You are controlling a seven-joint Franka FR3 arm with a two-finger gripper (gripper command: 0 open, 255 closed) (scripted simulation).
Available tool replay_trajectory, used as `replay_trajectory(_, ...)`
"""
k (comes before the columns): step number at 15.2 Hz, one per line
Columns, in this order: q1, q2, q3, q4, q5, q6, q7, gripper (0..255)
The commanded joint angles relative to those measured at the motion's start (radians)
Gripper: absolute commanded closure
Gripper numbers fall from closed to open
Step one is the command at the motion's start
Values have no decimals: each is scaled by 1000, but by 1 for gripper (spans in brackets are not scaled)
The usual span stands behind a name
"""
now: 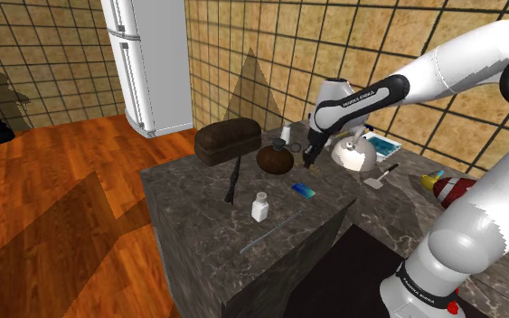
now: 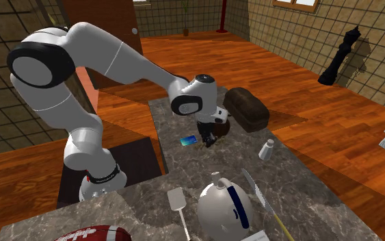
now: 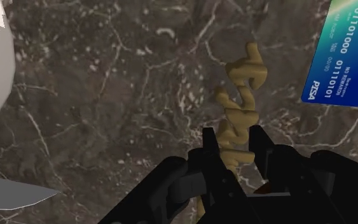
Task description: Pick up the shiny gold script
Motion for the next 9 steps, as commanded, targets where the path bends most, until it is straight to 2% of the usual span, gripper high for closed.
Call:
replay_trajectory(1, 0, -18, 1, 10, -1, -27, 1, 255)
replay_trajectory(7, 0, -62, 3, 51, -4, -113, 3, 255)
replay_trajectory(9, 0, -63, 3, 52, -4, -115, 3, 255)
